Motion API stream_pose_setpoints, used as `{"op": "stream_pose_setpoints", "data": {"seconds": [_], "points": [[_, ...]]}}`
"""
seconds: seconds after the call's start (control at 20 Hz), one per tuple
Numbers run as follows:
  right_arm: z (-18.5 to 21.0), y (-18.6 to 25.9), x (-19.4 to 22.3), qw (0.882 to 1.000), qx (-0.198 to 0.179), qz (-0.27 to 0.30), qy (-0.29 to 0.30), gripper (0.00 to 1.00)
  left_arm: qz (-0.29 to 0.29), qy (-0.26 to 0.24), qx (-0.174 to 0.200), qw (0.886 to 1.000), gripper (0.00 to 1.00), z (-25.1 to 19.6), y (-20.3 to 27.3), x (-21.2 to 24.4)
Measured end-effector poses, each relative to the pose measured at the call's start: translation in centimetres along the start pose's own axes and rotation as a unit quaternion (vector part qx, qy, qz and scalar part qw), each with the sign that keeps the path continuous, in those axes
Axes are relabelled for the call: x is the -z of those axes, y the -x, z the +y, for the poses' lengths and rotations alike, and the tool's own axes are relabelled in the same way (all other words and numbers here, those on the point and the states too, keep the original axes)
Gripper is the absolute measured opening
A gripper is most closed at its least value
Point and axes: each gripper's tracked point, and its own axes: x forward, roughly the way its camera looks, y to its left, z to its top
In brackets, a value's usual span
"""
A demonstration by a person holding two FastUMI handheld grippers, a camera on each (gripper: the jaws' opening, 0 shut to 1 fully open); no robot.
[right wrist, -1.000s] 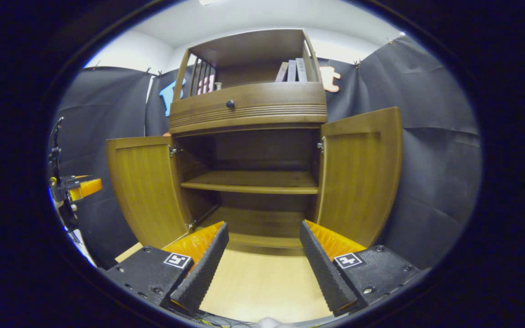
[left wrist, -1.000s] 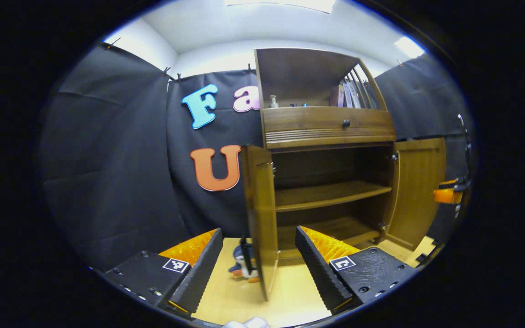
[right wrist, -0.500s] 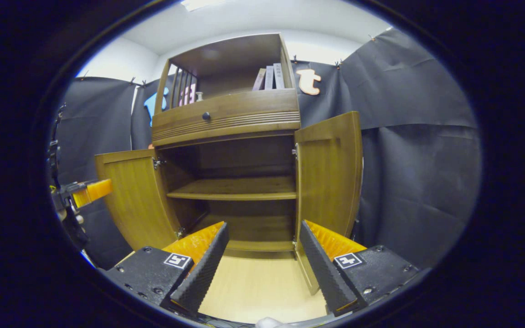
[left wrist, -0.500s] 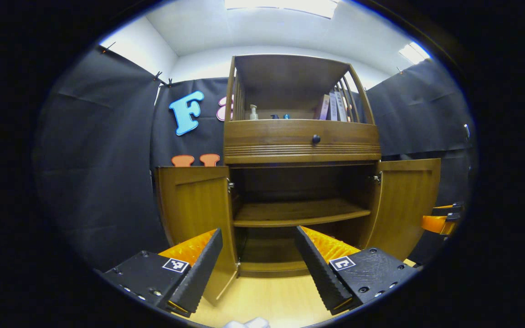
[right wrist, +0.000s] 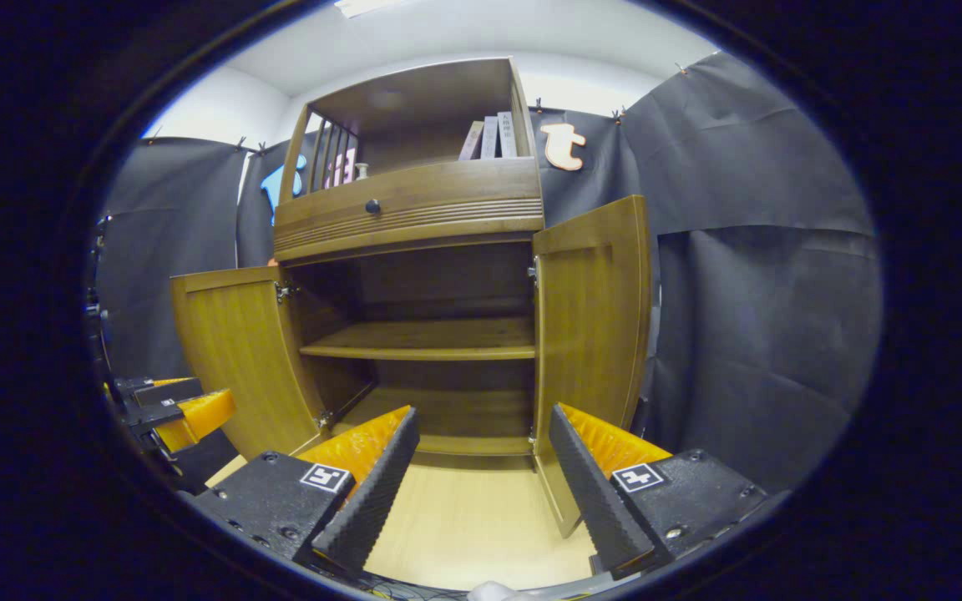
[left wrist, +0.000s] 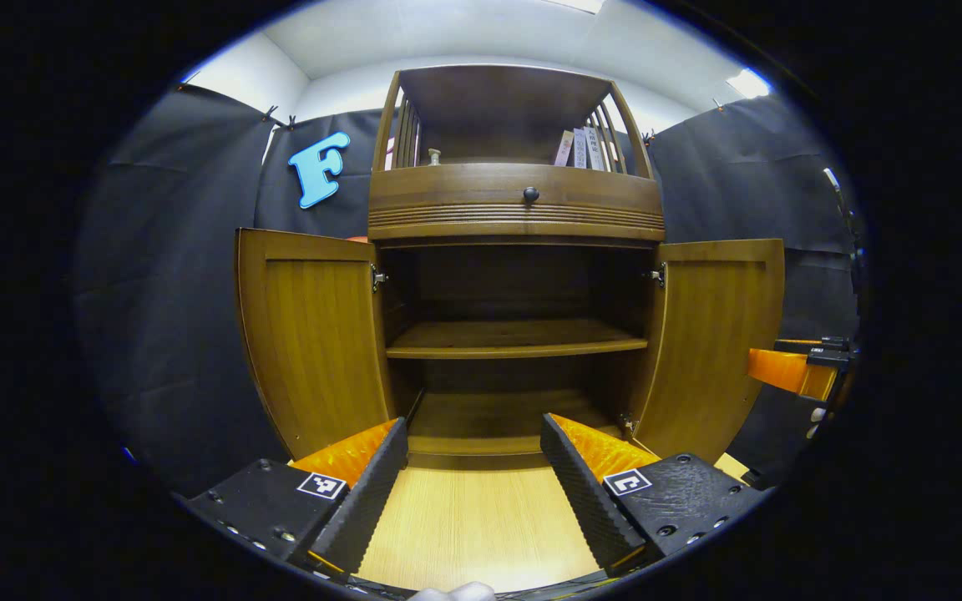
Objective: Open the right door of the double-door shoe cabinet with the right hand, and open the left door with the left hand.
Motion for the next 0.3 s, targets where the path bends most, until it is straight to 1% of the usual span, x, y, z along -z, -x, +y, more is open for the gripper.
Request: {"op": "stream_pose_setpoints", "data": {"seconds": [0.3], "points": [[0.3,-0.3,-0.5,1.0,0.0,-0.007,0.005,0.99,-0.011,-0.007,-0.018,1.0,0.96,1.3,0.0,-1.1]]}}
